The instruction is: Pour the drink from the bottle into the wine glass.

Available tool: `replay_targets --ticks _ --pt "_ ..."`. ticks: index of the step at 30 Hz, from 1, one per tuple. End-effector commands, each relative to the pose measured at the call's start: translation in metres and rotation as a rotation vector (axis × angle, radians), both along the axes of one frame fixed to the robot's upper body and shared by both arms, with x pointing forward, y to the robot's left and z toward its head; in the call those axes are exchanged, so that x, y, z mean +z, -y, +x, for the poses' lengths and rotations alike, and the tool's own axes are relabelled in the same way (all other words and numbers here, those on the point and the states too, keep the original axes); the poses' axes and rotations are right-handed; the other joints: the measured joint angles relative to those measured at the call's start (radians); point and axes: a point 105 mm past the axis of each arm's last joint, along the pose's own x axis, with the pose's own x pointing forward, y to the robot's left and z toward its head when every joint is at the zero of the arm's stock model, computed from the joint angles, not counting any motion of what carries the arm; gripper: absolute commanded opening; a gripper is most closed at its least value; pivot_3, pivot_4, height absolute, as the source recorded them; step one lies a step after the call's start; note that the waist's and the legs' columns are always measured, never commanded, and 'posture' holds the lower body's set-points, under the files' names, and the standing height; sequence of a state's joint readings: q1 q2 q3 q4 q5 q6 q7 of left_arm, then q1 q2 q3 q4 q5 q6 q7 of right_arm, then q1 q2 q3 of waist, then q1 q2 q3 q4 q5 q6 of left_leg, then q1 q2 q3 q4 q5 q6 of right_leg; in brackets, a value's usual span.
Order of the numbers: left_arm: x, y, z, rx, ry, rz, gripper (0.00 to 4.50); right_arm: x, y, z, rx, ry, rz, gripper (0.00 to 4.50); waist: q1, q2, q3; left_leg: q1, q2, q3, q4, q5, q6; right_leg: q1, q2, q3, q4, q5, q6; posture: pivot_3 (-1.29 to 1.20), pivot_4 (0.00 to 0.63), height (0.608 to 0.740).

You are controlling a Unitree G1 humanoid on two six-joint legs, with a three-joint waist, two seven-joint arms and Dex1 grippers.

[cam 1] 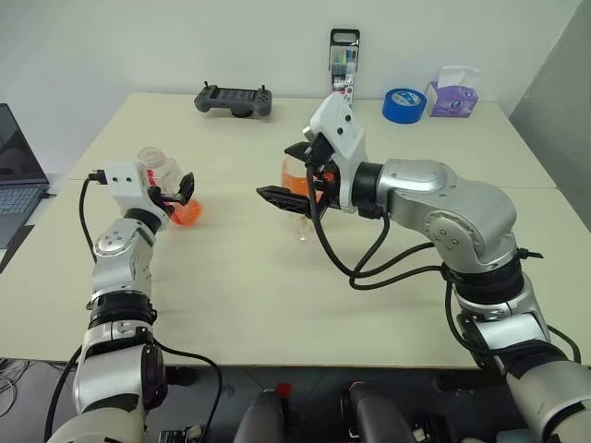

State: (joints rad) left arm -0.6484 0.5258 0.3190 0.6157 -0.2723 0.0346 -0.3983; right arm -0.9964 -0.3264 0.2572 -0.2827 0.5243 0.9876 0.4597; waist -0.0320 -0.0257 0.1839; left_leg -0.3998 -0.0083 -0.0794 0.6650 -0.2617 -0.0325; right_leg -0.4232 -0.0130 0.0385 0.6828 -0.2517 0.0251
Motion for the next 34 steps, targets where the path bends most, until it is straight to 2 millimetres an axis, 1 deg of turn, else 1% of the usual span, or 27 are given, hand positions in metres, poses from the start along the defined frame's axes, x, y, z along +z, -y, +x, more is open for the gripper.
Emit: replay_targets --ticks 1,3,7,9,12,14,15,16,17,18,19,20,21,23,24,26,27,30,34 --pt "0.035 -0.004 -0.015 0.017 0.096 0.035 4.47 0.02 0.006 -0.006 0.003 0.081 0.029 4.5 0.0 0.0 0.0 0.0 0.0 0.0 0.0 0.0 0.0 0.0 0.0 0.0 0.0 0.0 0.0 0.0 0.15 0.74" --pt "0.042 -0.002 -0.023 0.026 0.11 0.054 4.47 0.022 0.008 -0.005 -0.002 0.086 0.03 4.5 0.0 0.0 0.0 0.0 0.0 0.0 0.0 0.0 0.0 0.0 -0.001 0.0 0.0 0.0 0.0 0.0 0.15 0.74" --pt "0.067 0.01 -0.041 0.016 0.162 0.045 4.47 0.026 0.014 -0.004 -0.003 0.103 0.021 4.5 0.001 0.0 0.0 0.0 0.0 0.0 0.0 0.0 0.0 0.0 -0.001 0.0 0.0 0.0 0.0 0.0 0.15 0.74" --pt "0.078 0.016 -0.048 0.01 0.18 0.056 4.47 0.028 0.017 -0.003 -0.002 0.105 0.02 4.5 0.002 0.0 0.0 0.0 0.0 0.0 0.0 0.0 0.0 0.0 -0.001 0.0 -0.001 0.0 0.0 0.0 0.15 0.74" --pt "0.093 0.017 -0.056 0.014 0.209 0.07 4.47 0.029 0.023 -0.002 0.0 0.103 0.02 4.5 0.001 0.0 0.0 0.0 0.0 0.0 0.0 0.0 0.0 0.001 -0.001 0.0 -0.001 0.0 0.0 0.0 0.15 0.74" --pt "0.105 0.02 -0.059 -0.014 0.222 0.078 4.47 0.027 0.029 -0.002 -0.004 0.095 0.01 4.5 0.001 0.0 0.0 0.001 0.0 0.001 -0.001 0.0 0.0 0.001 -0.001 0.0 -0.001 0.0 0.0 0.0 0.15 0.74" --pt "0.112 0.03 -0.06 -0.082 0.225 0.078 4.47 0.027 0.038 -0.004 -0.004 0.092 0.009 4.5 0.001 0.0 0.0 0.001 0.0 0.0 -0.001 0.0 0.0 0.001 -0.001 0.0 -0.001 0.0 0.0 0.0 0.15 0.74" --pt "0.116 0.043 -0.061 -0.167 0.216 0.079 4.47 0.027 0.047 -0.008 0.002 0.086 0.013 4.5 0.003 0.0 0.0 0.001 0.0 0.001 -0.001 0.0 0.0 0.001 -0.001 0.0 -0.001 0.0 0.0 0.0 0.15 0.74" --pt "0.117 0.051 -0.063 -0.226 0.207 0.079 4.47 0.028 0.052 -0.011 0.007 0.084 0.015 4.5 0.006 0.0 0.0 0.0 0.0 0.0 -0.001 0.0 0.0 0.001 -0.001 -0.001 -0.002 0.0 0.0 0.0 0.15 0.74" --pt "0.116 0.062 -0.066 -0.312 0.179 0.075 4.47 0.029 0.063 -0.015 0.009 0.071 0.023 4.5 0.006 0.0 0.0 -0.001 0.0 -0.001 -0.001 0.0 0.0 0.002 -0.001 -0.002 -0.003 0.0 0.0 0.0 0.15 0.74" --pt "0.115 0.068 -0.068 -0.362 0.157 0.072 4.47 0.029 0.069 -0.018 0.01 0.062 0.027 4.5 0.007 0.0 0.0 0.0 -0.001 0.0 -0.001 0.0 0.0 0.002 -0.001 -0.001 -0.003 0.0 0.0 0.0 0.15 0.74" --pt "0.106 0.077 -0.074 -0.456 0.088 0.091 4.47 0.029 0.084 -0.025 0.011 0.051 0.044 4.5 0.006 0.0 0.0 0.0 -0.001 0.0 -0.001 0.0 0.0 0.002 -0.002 -0.001 -0.003 0.0 0.0 0.0 0.15 0.74" --pt "0.099 0.083 -0.078 -0.521 0.036 0.103 4.47 0.03 0.094 -0.03 0.013 0.045 0.053 4.5 0.005 0.0 0.0 0.0 -0.001 0.001 -0.001 0.0 0.0 0.003 -0.002 0.0 -0.004 0.0 0.0 0.0 0.15 0.74" --pt "0.091 0.087 -0.085 -0.585 -0.027 0.118 4.47 0.029 0.105 -0.037 0.013 0.036 0.061 4.5 0.002 0.0 0.0 0.001 -0.002 0.003 -0.001 0.0 0.0 0.003 -0.002 0.001 -0.004 0.0 0.0 0.0 0.15 0.74" --pt "0.085 0.087 -0.09 -0.625 -0.074 0.133 4.47 0.018 0.116 -0.043 0.006 -0.004 0.045 4.5 0.001 0.0 0.0 0.001 -0.002 0.003 -0.001 0.0 0.0 0.003 -0.002 0.002 -0.003 0.0 0.0 0.0 0.15 0.74" --pt "0.079 0.084 -0.095 -0.664 -0.124 0.147 4.47 -0.001 0.136 -0.053 -0.016 -0.062 0.024 4.5 0.001 0.0 0.0 0.002 0.0 0.003 -0.002 0.0 0.0 0.003 0.0 0.001 -0.003 0.0 0.0 0.0 0.15 0.74" --pt "0.079 0.082 -0.095 -0.671 -0.132 0.146 4.47 -0.006 0.142 -0.056 -0.026 -0.076 0.019 4.5 0.001 0.0 0.0 0.002 0.001 0.003 -0.002 0.0 0.0 0.004 0.002 0.0 -0.004 -0.001 0.0 0.0 0.15 0.74" --pt "0.076 0.085 -0.096 -0.708 -0.142 0.158 4.47 -0.016 0.157 -0.05 -0.099 -0.09 0.003 4.5 -0.002 0.001 0.001 0.003 0.002 0.006 -0.002 0.0 0.001 0.003 0.005 0.002 -0.002 -0.001 0.0 0.0 0.15 0.74" --pt "0.084 0.087 -0.095 -0.716 -0.098 0.131 4.47 -0.014 0.162 -0.044 -0.121 -0.082 0.022 4.5 -0.002 0.001 0.001 0.004 0.004 0.007 -0.002 0.0 0.001 0.003 0.01 0.002 -0.002 -0.001 0.0 0.0 0.15 0.74"
